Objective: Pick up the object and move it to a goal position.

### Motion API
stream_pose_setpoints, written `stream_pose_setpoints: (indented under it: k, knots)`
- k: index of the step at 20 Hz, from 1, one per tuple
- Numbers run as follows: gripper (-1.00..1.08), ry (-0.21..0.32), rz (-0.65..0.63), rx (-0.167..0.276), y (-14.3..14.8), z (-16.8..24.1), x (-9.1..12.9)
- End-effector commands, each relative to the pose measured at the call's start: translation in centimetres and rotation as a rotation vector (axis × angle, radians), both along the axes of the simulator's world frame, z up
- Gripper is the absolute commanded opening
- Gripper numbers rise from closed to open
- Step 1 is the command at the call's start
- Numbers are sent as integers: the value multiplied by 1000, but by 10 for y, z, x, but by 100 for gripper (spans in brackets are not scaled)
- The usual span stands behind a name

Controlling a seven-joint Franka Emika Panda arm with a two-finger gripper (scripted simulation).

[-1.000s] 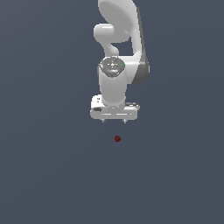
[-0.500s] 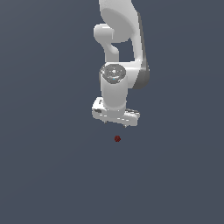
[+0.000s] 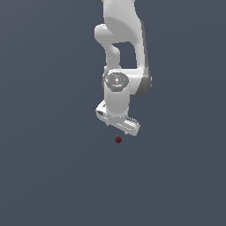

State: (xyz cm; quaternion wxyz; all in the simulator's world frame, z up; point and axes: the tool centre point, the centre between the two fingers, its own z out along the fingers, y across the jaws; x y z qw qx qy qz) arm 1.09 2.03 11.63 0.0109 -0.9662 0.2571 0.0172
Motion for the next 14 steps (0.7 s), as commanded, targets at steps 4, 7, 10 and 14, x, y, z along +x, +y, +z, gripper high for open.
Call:
stream_pose_setpoints:
  k: [4,7,10,14]
  knots:
    - [100,-2,-149,-8,3,-12,4]
    - [100,-3,-229,-13,4,-19,6]
    - [100,-5,-309,-18,5,-25,8]
    - [100,-8,-411,-25,7,-34,10]
